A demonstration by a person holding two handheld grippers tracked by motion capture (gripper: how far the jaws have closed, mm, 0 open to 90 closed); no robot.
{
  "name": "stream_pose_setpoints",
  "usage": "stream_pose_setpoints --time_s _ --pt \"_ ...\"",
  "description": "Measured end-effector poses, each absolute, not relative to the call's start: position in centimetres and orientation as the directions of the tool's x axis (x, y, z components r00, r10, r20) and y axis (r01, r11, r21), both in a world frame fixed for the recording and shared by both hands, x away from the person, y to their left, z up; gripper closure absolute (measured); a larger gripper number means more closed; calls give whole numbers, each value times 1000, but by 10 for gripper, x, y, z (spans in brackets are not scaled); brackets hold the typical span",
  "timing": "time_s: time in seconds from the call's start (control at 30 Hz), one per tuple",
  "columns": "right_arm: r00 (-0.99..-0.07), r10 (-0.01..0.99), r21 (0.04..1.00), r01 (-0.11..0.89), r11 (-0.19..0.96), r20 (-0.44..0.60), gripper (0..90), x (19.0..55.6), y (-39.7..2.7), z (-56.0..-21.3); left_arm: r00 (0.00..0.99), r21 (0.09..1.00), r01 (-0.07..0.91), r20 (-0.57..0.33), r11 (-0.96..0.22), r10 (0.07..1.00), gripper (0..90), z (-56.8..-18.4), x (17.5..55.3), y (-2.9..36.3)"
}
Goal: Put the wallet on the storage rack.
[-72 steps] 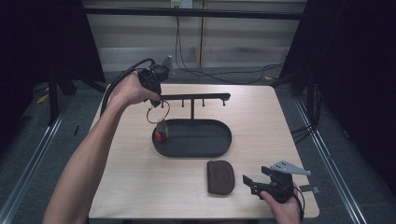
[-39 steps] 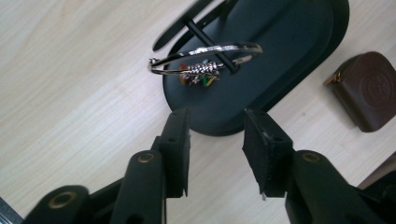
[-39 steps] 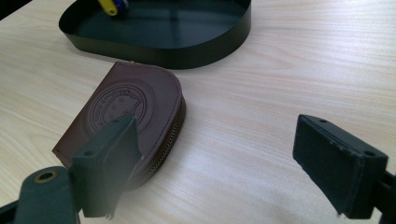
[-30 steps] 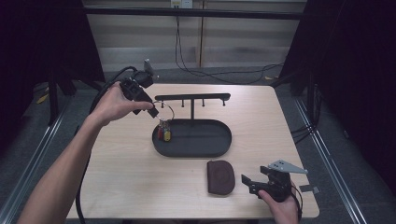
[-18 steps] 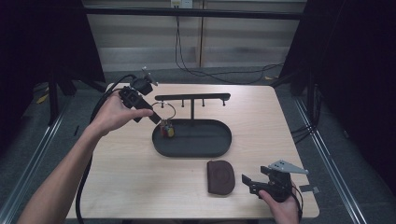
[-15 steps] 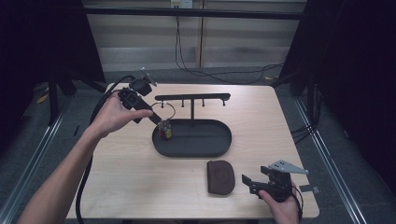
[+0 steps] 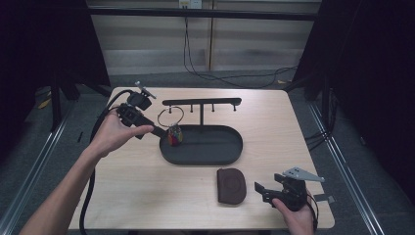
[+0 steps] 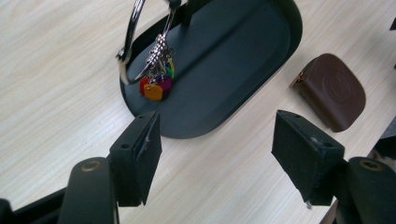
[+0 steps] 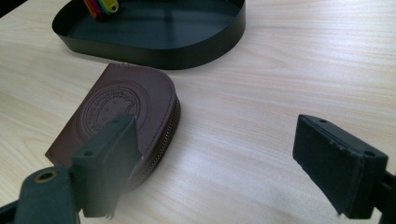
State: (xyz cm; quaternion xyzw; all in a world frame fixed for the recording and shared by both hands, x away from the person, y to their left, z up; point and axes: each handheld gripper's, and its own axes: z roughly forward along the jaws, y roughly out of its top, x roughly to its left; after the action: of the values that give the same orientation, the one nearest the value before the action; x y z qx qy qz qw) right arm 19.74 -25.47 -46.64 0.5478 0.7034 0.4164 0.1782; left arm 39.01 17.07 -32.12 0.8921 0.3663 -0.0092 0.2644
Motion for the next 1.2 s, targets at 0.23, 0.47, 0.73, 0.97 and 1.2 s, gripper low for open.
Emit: stream_pose_setpoints --time_s 0.23,0.47,0.73,0.97,1.2 --pt "-341 918 779 624 59 203 144 196 -253 -467 699 538 677 -260 -502 666 325 -335 378 191" --pt "-337 919 778 626 55 207 144 197 -253 -467 720 562 654 -257 -506 644 279 -347 366 198" --pt "-333 920 780 623 50 207 144 196 -254 -467 723 607 647 -296 -462 624 209 -377 349 198" --pt "-337 917 775 629 51 212 144 197 -254 -467 755 644 610 -293 -462 587 164 -396 329 204" --pt "-331 916 769 638 39 228 156 197 -253 -468 767 658 573 -222 -489 602 165 -411 301 205"
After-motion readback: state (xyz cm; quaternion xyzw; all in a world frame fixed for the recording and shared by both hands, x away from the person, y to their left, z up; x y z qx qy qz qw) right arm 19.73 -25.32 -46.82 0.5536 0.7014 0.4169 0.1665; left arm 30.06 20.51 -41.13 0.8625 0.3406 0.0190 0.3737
